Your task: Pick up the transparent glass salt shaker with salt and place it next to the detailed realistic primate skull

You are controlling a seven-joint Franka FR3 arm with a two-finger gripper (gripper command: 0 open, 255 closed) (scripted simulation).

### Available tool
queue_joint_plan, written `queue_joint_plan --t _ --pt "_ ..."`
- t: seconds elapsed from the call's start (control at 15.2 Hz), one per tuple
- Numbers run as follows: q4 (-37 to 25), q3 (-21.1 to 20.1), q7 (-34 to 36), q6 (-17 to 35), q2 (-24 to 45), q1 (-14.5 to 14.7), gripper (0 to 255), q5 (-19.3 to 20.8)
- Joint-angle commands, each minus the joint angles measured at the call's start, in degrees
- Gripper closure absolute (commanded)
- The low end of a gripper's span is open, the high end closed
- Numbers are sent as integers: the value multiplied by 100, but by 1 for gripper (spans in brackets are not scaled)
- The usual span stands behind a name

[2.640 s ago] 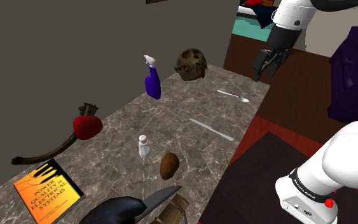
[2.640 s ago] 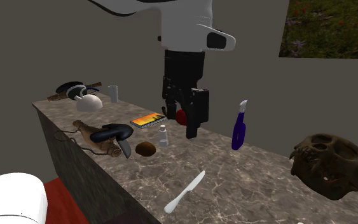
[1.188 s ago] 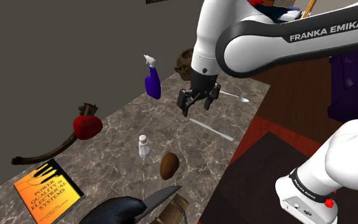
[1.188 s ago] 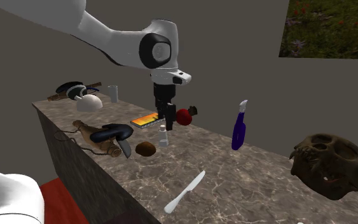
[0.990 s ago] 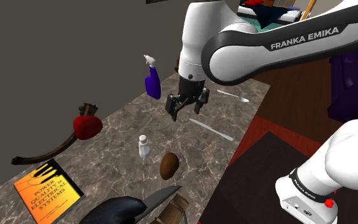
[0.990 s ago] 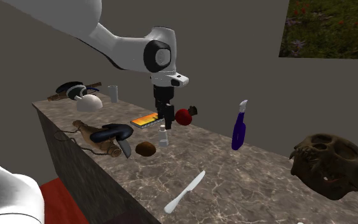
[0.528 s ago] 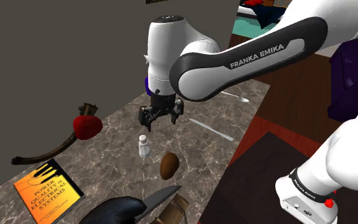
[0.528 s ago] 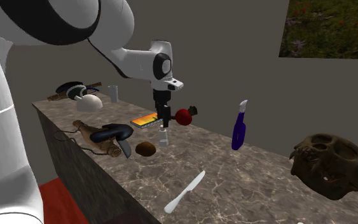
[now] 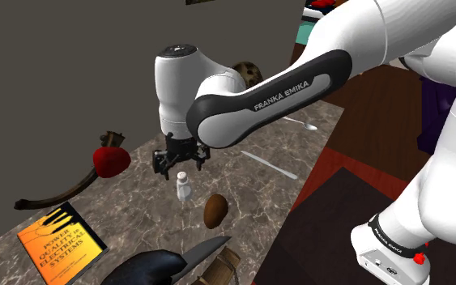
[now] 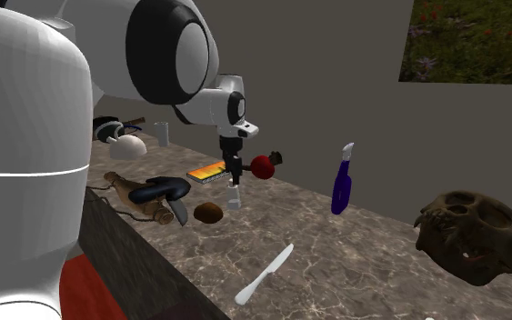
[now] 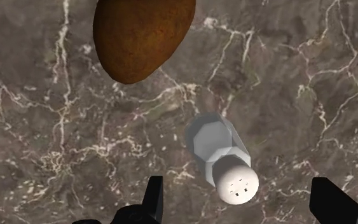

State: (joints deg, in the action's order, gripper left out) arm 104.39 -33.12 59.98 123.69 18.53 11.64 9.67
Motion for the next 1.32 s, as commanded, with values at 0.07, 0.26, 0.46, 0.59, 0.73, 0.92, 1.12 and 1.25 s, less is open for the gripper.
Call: queue_joint_plan --t 0.07,0.26,0.46,0.59,0.73,0.92,1.12,1.25 --pt "60 38 59 175 130 40 0 93" --pt "118 74 109 329 242 74 0 171" --pt "118 74 109 329 242 74 0 171" --pt "118 74 109 329 242 74 0 171" --pt "119 74 109 329 241 74 0 170" --pt "119 74 109 329 241 74 255 170" --pt "119 74 109 329 242 74 255 171" --pt "120 74 109 330 241 74 255 170"
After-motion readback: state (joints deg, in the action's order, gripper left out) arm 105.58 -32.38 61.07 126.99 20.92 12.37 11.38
